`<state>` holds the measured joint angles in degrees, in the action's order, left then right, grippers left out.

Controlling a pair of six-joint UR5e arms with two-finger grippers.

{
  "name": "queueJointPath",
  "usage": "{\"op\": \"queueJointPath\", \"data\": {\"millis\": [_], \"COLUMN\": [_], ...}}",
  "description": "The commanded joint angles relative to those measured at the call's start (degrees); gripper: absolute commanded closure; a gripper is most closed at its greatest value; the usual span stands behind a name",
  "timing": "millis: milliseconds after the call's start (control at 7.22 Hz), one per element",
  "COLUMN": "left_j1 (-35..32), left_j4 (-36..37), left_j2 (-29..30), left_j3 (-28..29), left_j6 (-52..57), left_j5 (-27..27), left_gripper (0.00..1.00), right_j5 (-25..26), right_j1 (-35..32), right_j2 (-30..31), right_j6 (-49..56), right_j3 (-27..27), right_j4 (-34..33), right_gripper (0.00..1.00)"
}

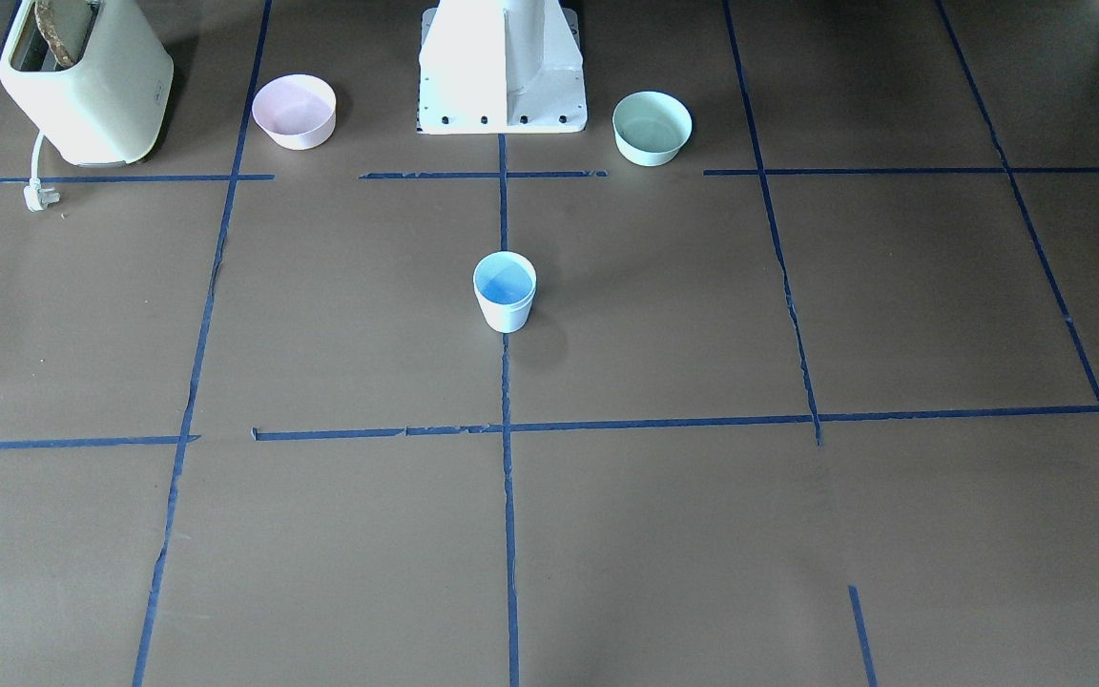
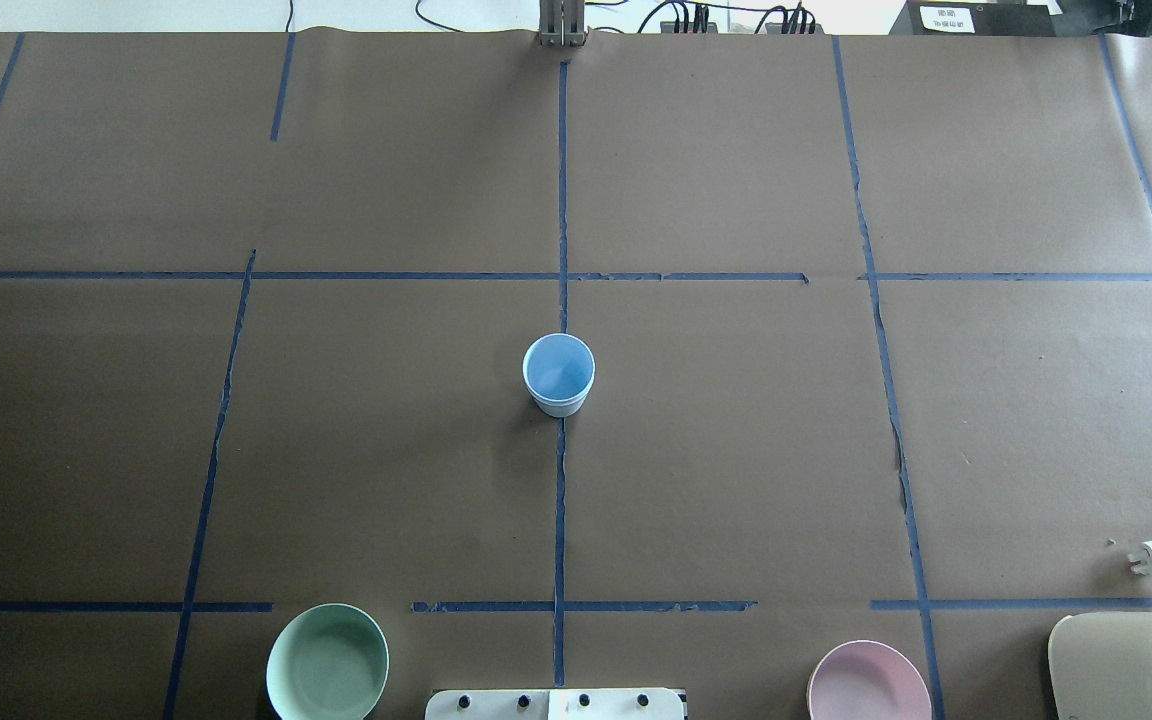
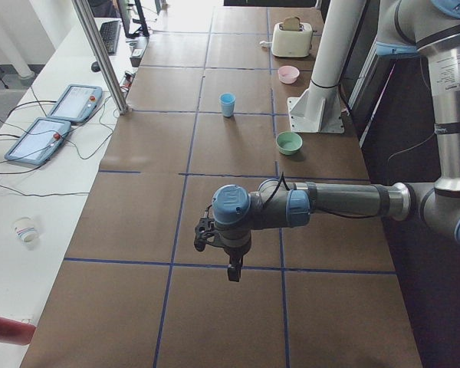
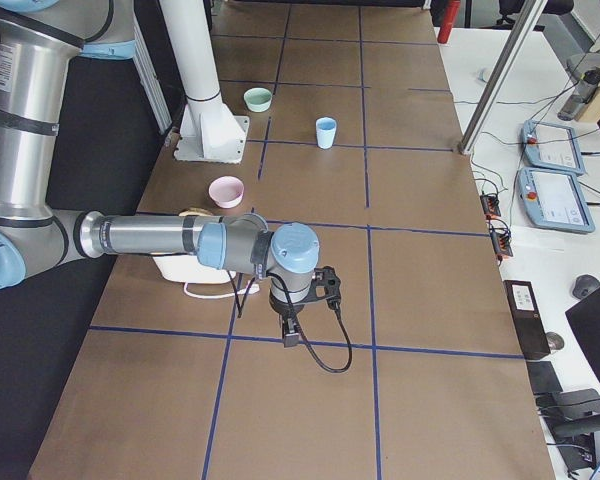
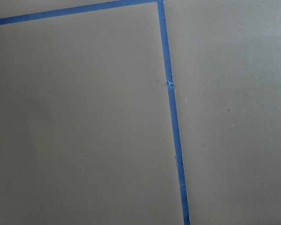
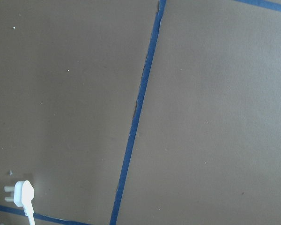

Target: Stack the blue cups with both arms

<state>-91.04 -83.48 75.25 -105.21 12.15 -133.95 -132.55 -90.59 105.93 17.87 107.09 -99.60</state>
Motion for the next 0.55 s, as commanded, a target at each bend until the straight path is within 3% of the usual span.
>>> {"op": "queueJointPath", "data": {"millis": [0, 415], "left_j1": [-0.2, -0.3], "left_j4": [-0.1, -0.3], "left_j2": [-1.1, -1.6], "left_j3": [-1.2, -1.4], "left_j6": [0.1, 0.0], "left_j5": [0.0, 0.1], "left_gripper": [0.00, 0.00], "right_j5": [-0.2, -0.3], "right_j1": [-0.1, -0.1], "right_j2": [0.3, 0.3], "right_j6": [-0.1, -0.2], "right_j3": [-2.3, -4.2], "right_j4": [0.0, 0.0], "right_gripper": [0.00, 0.00]}}
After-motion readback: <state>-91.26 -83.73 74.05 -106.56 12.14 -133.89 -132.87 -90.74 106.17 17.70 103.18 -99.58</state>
